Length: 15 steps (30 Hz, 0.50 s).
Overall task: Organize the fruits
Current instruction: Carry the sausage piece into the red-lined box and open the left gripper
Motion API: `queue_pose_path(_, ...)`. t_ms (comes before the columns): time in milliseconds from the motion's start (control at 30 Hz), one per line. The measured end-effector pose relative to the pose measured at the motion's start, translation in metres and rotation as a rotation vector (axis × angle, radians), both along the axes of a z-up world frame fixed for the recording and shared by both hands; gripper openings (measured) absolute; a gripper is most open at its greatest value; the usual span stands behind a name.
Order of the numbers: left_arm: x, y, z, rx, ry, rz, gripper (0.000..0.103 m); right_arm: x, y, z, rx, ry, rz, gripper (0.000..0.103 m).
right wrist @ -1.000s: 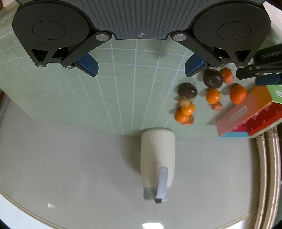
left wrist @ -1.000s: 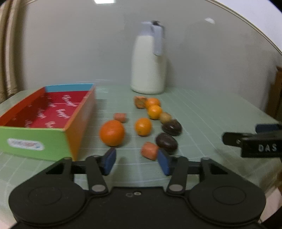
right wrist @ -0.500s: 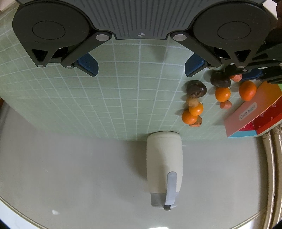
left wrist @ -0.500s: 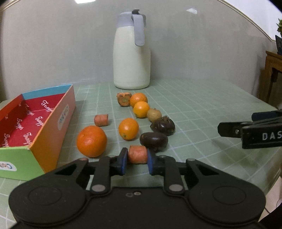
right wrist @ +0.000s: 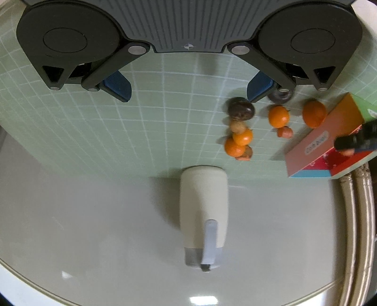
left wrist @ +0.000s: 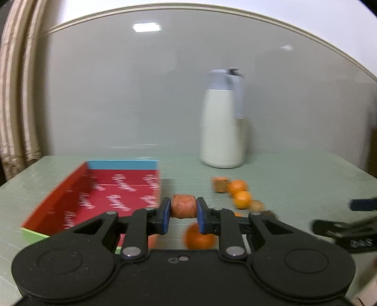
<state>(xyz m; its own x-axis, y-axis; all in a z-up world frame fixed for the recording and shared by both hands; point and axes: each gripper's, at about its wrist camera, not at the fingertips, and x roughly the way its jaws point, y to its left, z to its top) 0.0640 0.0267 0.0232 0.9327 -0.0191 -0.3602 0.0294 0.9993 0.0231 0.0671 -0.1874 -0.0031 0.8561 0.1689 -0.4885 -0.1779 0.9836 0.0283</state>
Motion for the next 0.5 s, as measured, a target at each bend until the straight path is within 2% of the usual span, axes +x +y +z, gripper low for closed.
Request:
queue_pose_path(267, 0.019, 0.054, 0.003, -0.003, 0.028, 0.159, 0.015, 0.0, 0.009, -0.004, 0.015, 0.01, 0.03, 0.103)
queue_pose_path(367, 0.019, 0.065, 0.001, -0.032, 0.04, 0.193, 0.037, 0.001, 0.01, -0.002, 0.054, 0.008, 0.055, 0.103)
queue_pose_path(400, 0.017, 0.065, 0.001, -0.031, 0.026, 0.199, 0.057, 0.001, 0.01, -0.001, 0.079, 0.007, 0.07, 0.103)
queue_pose_path(433, 0.012, 0.062, 0.002, -0.019, 0.004, 0.207, 0.082, 0.002, 0.011, -0.001, 0.096, 0.01, 0.078, 0.103)
queue_pose_path(500, 0.001, 0.055, 0.005, 0.014, -0.056, 0.224, 0.095, 0.001, 0.014, 0.0, 0.116, 0.01, 0.089, 0.103)
